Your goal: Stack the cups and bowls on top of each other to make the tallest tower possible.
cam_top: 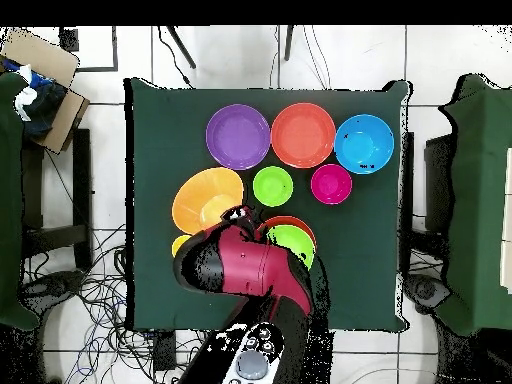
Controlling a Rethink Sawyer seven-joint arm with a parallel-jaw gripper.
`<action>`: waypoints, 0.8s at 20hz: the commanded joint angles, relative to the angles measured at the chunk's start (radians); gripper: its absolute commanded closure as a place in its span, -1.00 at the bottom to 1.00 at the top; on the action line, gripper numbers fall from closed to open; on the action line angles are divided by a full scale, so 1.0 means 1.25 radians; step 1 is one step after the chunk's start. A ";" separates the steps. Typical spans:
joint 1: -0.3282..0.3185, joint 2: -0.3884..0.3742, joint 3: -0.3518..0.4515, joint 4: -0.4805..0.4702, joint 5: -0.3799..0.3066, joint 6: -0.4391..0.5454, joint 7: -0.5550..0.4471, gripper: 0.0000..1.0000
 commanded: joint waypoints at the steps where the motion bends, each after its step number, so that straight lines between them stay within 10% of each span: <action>1: -0.019 0.015 0.112 0.041 -0.056 0.039 -0.050 -1.00; 16: 0.015 -0.005 0.104 -0.002 -0.007 0.140 -0.003 -1.00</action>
